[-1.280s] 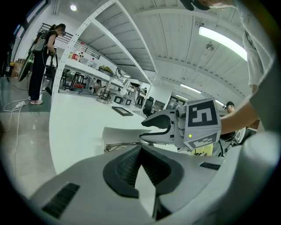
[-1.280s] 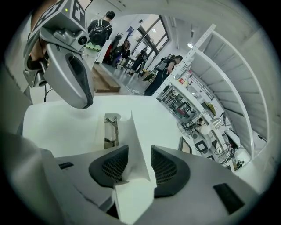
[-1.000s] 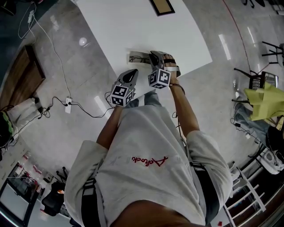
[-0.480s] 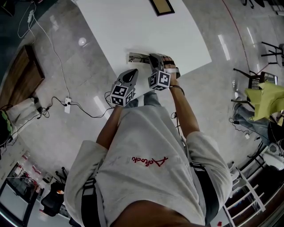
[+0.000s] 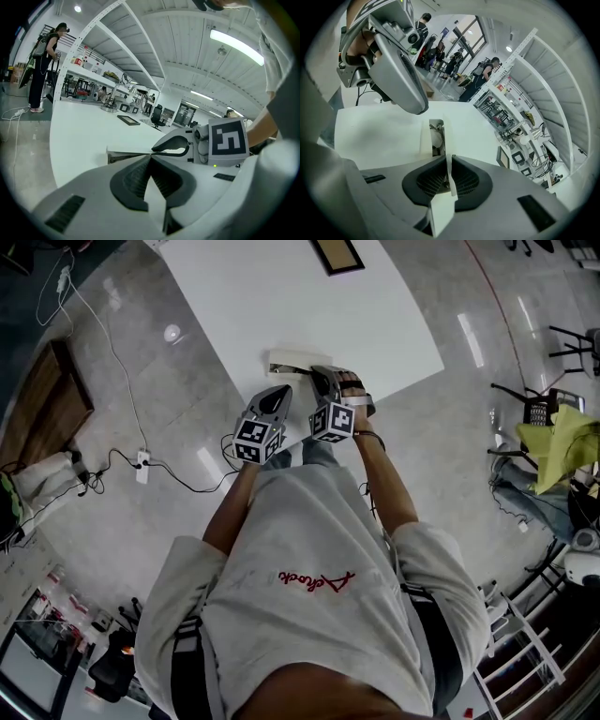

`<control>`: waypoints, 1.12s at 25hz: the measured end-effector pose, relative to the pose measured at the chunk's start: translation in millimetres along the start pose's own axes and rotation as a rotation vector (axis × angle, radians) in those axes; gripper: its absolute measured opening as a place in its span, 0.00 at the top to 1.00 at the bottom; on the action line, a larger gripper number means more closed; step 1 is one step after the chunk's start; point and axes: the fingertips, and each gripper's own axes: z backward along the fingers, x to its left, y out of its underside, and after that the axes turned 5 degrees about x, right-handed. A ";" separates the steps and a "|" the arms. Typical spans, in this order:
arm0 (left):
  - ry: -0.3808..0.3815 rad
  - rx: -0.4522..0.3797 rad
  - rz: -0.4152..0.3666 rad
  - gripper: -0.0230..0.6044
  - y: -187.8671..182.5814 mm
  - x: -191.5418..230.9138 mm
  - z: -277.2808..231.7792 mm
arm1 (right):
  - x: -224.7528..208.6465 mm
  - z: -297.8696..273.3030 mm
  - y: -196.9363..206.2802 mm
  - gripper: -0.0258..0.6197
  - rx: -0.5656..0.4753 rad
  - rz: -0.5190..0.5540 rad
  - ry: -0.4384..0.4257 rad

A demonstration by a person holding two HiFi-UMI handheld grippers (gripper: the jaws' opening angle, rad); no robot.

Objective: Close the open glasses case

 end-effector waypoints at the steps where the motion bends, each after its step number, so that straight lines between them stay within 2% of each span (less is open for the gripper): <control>1: 0.000 0.001 -0.001 0.92 0.5 0.6 0.4 | 2.6 0.0 0.0 0.88 0.001 0.001 -0.001; 8: 0.001 0.009 -0.005 0.92 6.0 -2.4 2.7 | 19.5 3.1 4.3 0.87 0.006 0.036 -0.019; 15: -0.004 0.008 -0.009 0.92 5.7 -0.2 4.4 | 44.4 -3.0 13.2 0.85 0.030 0.053 -0.076; 26: 0.001 0.010 -0.014 0.92 6.1 -1.1 5.2 | 44.8 -3.6 10.4 0.85 0.031 0.032 -0.087; 28: 0.002 0.008 -0.017 0.92 5.6 -0.6 5.6 | 44.2 -1.7 8.9 0.89 0.028 0.032 -0.078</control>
